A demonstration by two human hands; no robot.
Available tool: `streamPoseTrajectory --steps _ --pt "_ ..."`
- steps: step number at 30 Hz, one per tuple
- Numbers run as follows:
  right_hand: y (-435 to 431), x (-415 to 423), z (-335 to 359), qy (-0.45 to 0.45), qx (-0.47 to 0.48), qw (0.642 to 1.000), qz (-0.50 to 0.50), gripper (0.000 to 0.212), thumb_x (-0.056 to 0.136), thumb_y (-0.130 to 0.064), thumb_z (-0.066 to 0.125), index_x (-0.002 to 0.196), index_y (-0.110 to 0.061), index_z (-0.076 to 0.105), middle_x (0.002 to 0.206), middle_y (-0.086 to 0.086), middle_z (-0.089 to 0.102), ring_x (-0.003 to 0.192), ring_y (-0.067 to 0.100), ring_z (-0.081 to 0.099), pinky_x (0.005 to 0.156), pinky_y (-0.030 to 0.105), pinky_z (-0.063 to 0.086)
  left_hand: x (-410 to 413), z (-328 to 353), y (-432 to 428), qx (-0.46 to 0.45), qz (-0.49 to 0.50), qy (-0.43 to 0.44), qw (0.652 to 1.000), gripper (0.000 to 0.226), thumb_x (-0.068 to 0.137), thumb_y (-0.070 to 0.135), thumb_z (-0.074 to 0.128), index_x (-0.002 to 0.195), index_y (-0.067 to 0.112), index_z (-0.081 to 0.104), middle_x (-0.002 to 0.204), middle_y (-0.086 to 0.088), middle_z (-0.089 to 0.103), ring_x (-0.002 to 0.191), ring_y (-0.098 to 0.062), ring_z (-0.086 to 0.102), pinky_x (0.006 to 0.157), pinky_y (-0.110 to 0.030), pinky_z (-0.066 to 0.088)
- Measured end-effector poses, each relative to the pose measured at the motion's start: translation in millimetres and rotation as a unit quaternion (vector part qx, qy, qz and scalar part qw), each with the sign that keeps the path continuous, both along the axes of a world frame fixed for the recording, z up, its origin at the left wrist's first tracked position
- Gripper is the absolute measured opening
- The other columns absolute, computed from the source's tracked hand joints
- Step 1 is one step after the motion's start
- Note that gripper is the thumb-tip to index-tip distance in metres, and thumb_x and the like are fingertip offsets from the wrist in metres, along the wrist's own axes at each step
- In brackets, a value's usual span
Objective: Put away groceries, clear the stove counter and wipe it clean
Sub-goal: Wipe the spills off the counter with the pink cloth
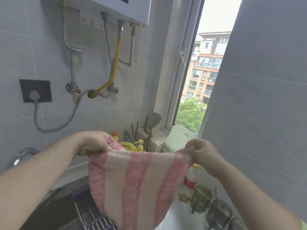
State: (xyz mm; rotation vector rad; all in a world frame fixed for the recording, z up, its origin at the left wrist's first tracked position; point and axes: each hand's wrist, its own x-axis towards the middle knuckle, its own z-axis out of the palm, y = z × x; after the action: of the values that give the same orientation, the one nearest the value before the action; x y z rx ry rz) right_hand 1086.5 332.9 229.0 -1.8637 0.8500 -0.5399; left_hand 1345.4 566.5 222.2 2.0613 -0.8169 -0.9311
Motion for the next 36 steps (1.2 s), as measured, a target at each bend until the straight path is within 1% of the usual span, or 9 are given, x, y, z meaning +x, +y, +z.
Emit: streamPoseTrajectory --steps 4,7,10,13,18,23,31,34,36 --pt "0 6 -3 0.037 -0.119 0.992 -0.036 0.025 0.094 0.004 0.045 0.089 -0.012 0.063 0.082 0.005 0.064 0.063 0.017 0.057 0.050 0.022 0.047 -11 5 -6 0.035 0.066 -0.206 0.976 0.010 0.085 0.012 0.061 0.086 0.014 0.052 0.082 -0.013 0.057 0.065 -0.023 0.055 0.058 -0.041 0.055" --pt "-9 8 -1 0.052 -0.075 0.994 -0.064 0.028 0.093 0.002 0.043 0.098 -0.019 0.061 0.087 0.010 0.062 0.069 0.027 0.058 0.062 0.038 0.051 -13 4 -11 -0.103 0.161 -0.063 0.980 0.014 0.090 0.012 0.061 0.094 0.016 0.049 0.080 -0.009 0.055 0.054 -0.015 0.051 0.044 -0.024 0.045" --pt "-15 11 8 0.010 0.029 0.996 -0.080 0.020 0.094 0.000 0.049 0.108 -0.011 0.058 0.093 0.012 0.059 0.075 0.024 0.057 0.062 0.034 0.050 -12 9 -11 -0.253 0.202 0.133 0.937 0.010 0.091 0.006 0.059 0.094 0.010 0.050 0.061 -0.005 0.058 0.040 -0.010 0.052 0.039 -0.022 0.047" --pt "-16 12 24 -0.048 0.069 0.994 -0.071 0.021 0.094 -0.004 0.057 0.115 -0.004 0.052 0.102 0.015 0.058 0.085 0.023 0.059 0.069 0.034 0.054 -11 19 -5 -0.326 0.155 0.179 0.915 0.022 0.085 -0.012 0.054 0.098 0.007 0.052 0.075 -0.010 0.063 0.062 -0.017 0.060 0.053 -0.027 0.055" --pt "-22 13 43 0.001 0.049 0.999 -0.021 0.047 0.081 0.004 0.069 0.119 -0.010 0.047 0.111 0.016 0.054 0.097 0.026 0.060 0.088 0.045 0.056 -15 24 -9 -0.264 0.173 -0.024 0.949 0.030 0.079 -0.023 0.053 0.085 0.006 0.059 0.072 -0.008 0.053 0.062 -0.015 0.052 0.055 -0.026 0.048" --pt "-23 18 47 0.113 -0.185 0.976 -0.008 0.017 0.088 -0.012 0.065 0.102 -0.019 0.061 0.117 0.001 0.050 0.102 0.020 0.054 0.065 0.026 0.047 -12 20 -18 -0.231 0.221 -0.148 0.936 0.027 0.078 -0.015 0.058 0.076 0.011 0.064 0.073 -0.009 0.061 0.066 -0.020 0.056 0.057 -0.024 0.046" --pt "-21 18 42 0.202 -0.295 0.925 0.125 0.012 0.081 -0.034 0.074 0.074 -0.027 0.067 0.083 -0.010 0.063 0.076 0.007 0.059 0.055 0.015 0.046 -10 21 -14 -0.168 0.240 -0.280 0.914 0.008 0.080 0.008 0.066 0.076 0.014 0.068 0.074 -0.004 0.067 0.073 -0.021 0.063 0.064 -0.031 0.053" --pt "-29 26 32 0.258 -0.396 0.870 0.136 0.037 0.089 -0.029 0.062 0.056 -0.035 0.047 0.079 -0.014 0.044 0.082 0.008 0.048 0.073 0.026 0.049 -8 23 -10 -0.102 0.206 -0.361 0.904 0.010 0.084 0.016 0.060 0.076 0.018 0.065 0.081 -0.002 0.065 0.078 -0.022 0.060 0.065 -0.029 0.046" --pt "-33 25 30 0.238 -0.413 0.871 0.116 0.038 0.095 -0.020 0.054 0.058 -0.028 0.056 0.084 -0.011 0.049 0.092 0.012 0.048 0.083 0.030 0.047 -7 23 -7 -0.045 0.175 -0.414 0.892 0.014 0.087 0.023 0.056 0.074 0.022 0.059 0.088 -0.001 0.060 0.083 -0.023 0.057 0.069 -0.031 0.045"
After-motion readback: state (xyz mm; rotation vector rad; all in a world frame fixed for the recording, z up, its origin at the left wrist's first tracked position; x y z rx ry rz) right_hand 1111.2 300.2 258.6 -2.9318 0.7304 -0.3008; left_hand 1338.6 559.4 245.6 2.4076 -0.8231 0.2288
